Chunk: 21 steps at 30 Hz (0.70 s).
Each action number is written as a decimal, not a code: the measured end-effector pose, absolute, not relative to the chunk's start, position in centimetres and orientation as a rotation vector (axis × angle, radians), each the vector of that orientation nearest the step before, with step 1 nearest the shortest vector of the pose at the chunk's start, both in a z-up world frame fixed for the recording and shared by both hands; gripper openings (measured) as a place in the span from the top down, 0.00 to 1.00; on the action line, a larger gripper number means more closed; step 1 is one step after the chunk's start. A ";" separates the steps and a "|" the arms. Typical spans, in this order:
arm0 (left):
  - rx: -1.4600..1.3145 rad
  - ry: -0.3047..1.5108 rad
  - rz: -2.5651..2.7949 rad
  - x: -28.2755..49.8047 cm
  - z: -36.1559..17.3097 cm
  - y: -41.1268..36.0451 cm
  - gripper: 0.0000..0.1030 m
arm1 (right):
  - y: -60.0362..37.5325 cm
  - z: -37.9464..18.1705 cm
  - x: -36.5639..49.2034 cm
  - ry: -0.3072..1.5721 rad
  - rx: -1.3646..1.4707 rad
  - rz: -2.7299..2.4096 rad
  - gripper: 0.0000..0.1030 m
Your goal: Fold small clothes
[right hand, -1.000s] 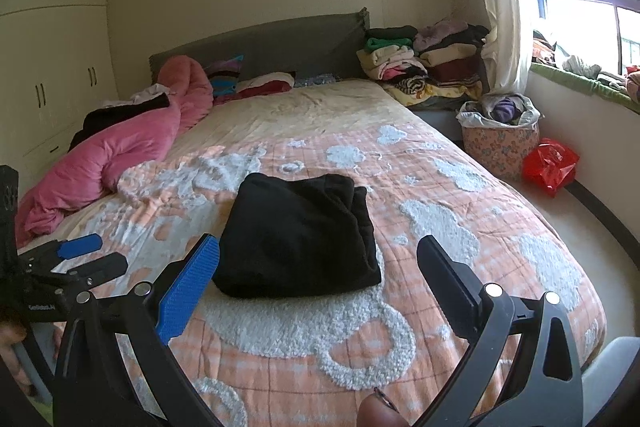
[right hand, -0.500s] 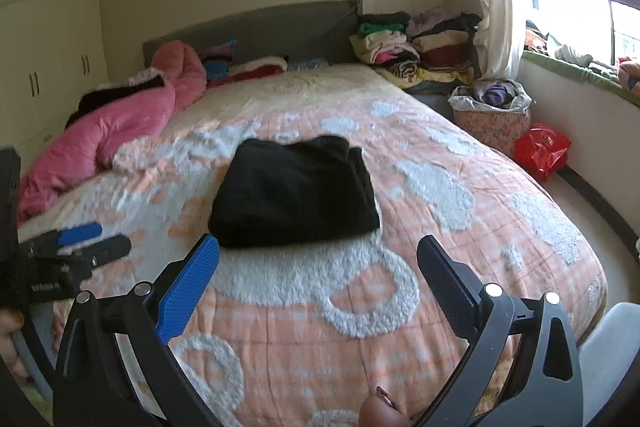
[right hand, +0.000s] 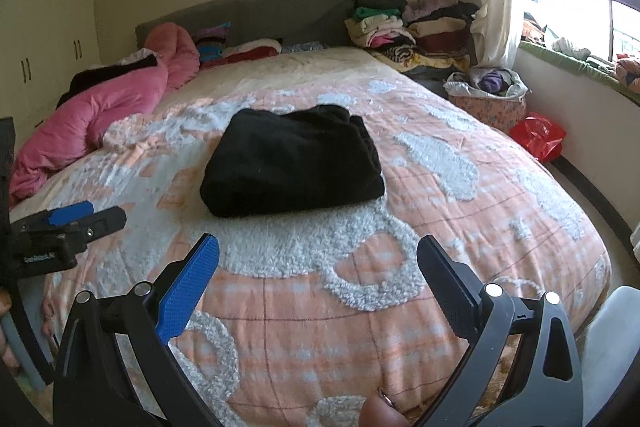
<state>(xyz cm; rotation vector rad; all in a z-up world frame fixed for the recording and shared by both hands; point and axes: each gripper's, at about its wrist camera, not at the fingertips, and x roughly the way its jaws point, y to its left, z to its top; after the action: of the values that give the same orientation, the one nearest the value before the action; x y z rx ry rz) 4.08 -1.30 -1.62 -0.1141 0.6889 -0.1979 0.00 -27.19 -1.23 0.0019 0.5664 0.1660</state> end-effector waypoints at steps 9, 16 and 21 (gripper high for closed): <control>-0.119 0.700 -0.169 4.9 -2.7 -0.5 0.09 | -26.7 -2.9 1.1 0.600 0.001 0.151 0.04; -0.112 0.722 -0.161 5.1 -3.0 -0.7 0.09 | -26.9 -3.2 1.1 0.601 0.005 0.150 0.04; -0.107 0.720 -0.160 5.1 -3.0 -0.7 0.09 | -27.0 -3.1 1.1 0.601 0.005 0.146 0.04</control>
<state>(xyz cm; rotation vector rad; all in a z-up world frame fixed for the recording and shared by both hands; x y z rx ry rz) 5.07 -0.69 -2.95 -0.1072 0.7196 -0.1603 1.05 -26.95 -3.13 0.0052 0.6005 0.1465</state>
